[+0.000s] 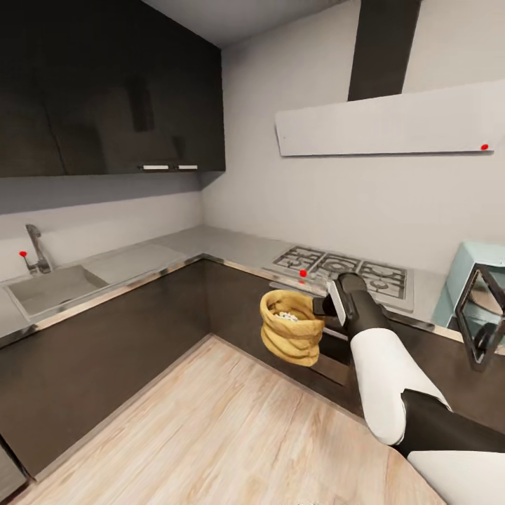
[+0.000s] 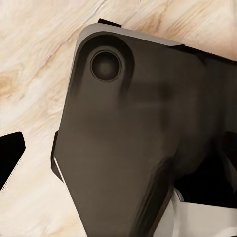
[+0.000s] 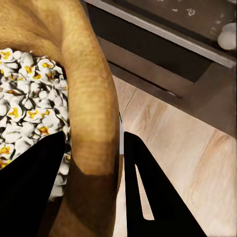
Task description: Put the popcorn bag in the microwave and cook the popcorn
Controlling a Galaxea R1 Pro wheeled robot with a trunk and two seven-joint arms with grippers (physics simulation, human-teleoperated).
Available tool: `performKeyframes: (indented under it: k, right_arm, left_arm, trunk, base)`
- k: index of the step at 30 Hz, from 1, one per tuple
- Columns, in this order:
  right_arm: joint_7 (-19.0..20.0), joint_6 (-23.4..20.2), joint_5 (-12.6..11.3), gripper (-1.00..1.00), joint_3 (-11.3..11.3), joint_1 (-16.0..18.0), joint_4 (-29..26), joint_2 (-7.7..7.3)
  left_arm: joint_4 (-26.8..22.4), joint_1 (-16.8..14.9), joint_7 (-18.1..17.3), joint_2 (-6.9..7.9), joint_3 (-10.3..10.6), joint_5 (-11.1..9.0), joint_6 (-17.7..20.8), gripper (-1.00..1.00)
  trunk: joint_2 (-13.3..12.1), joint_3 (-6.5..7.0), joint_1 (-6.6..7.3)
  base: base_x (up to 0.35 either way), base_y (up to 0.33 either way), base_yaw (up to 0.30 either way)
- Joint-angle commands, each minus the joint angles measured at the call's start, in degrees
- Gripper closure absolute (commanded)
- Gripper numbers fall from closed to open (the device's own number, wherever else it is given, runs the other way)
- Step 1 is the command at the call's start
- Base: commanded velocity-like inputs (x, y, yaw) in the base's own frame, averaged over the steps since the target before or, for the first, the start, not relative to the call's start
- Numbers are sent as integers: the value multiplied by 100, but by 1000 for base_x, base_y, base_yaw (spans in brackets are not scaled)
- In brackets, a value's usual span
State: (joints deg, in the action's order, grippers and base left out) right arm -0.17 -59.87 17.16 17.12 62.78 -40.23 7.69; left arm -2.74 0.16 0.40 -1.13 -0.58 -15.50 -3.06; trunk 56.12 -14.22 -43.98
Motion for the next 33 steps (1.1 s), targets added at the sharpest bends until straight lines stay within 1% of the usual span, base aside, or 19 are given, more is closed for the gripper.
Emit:
performKeyframes:
  k: [1, 5, 10, 26, 28, 33]
  right_arm:
    - [-1, -13, 11, 100, 27, 6, 1, 6]
    - [-3, -13, 10, 100, 28, 6, 6, -3]
    - [-1, -13, 0, 100, 28, 6, 10, -65]
    - [1, -13, -2, 100, 28, 6, 13, -75]
    - [4, -13, -2, 100, 28, 6, 15, -101]
    - [5, -13, -2, 100, 28, 6, 10, -112]
  left_arm:
    - [-7, 2, 4, -1, -3, -23, -10, -100]
    - [-7, 2, 4, 2, -5, -23, -10, -100]
    - [-7, 2, 4, 1, -12, -23, -10, -100]
    - [-7, 2, 4, 6, -12, -23, -10, -100]
    - [-7, 2, 4, 5, -12, -23, -10, -100]
    - [-7, 2, 4, 6, -12, -23, -10, -100]
  trunk:
    - [5, -7, -1]
    - [5, -7, -1]
    - [5, -7, -1]
    - [5, -7, -1]
    - [5, -7, -1]
    - [5, -7, -1]
  base:
    - [0, 0, -284]
    - [0, 0, -284]
    - [0, 0, -284]
    - [0, 0, -283]
    - [0, 0, -283]
    - [0, 0, -239]
